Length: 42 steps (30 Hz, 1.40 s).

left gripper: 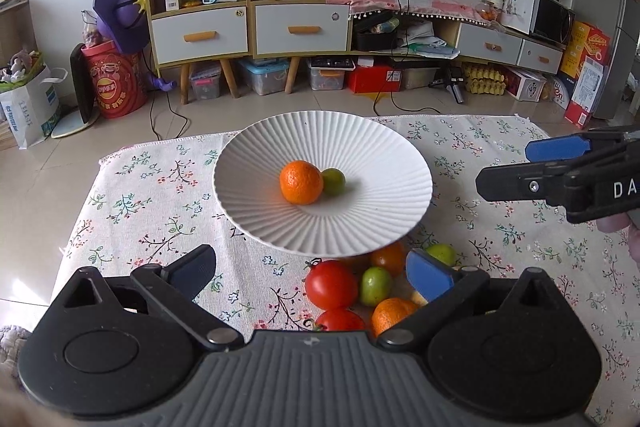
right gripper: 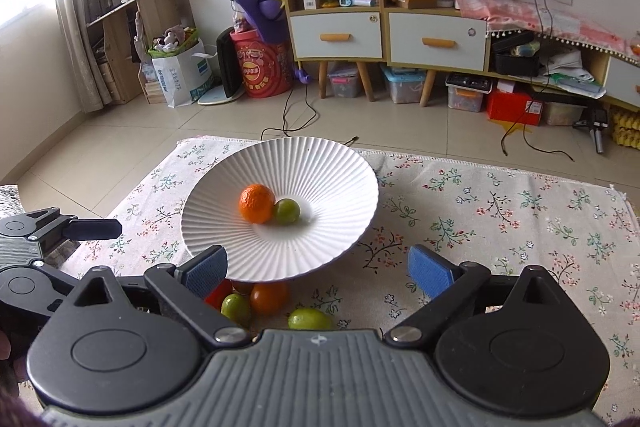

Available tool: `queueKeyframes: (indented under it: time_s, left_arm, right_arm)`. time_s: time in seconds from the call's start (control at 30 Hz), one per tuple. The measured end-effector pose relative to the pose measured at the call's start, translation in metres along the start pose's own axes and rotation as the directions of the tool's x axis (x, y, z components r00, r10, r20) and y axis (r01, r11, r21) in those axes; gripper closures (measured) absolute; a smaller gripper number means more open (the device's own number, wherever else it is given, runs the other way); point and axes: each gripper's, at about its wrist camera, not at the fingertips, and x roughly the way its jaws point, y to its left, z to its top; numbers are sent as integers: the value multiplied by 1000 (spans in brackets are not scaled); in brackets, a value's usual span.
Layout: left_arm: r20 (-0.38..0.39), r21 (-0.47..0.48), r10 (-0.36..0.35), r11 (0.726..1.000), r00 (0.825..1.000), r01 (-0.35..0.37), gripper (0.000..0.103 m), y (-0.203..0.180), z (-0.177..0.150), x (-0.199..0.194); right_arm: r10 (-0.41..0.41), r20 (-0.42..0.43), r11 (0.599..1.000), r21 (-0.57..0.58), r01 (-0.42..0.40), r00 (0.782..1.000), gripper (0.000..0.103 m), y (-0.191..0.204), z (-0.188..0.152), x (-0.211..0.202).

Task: Organize fruits
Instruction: 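Withdraw both tools from the bowl and move toward the tan fruits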

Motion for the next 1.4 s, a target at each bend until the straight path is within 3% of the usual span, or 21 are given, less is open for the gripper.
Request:
queueKeyframes:
  time_s: [0.3,0.5,0.67,1.03,1.4]
  left_arm:
    - [11,56,-36,998,999,36,4,-9,-17,-20]
    - [12,-10,-90,996,996,90,4,-3,-30,-31]
    - [6,-33,-71,997,997,71,4,5,-44,-37]
    - [-11,-34,-57,998,998,57,4,18,-66,-43]
    - [-35,12,-14,1000,999,14,4,17,-92,-21]
  right_arm:
    - [11,7,999,-51,-11,1000,4,1,-19,-17]
    - [9,-14,998,-54,-10,1000,3,4,-36,-18]
    - [22,0,994,-103,-22,1000,2,11,-47,-28]
    - [46,-4,994,-95,-46,999,1,15,-64,-25]
    - [49,-80,990,-128,-59,996,1,21,-81,-8]
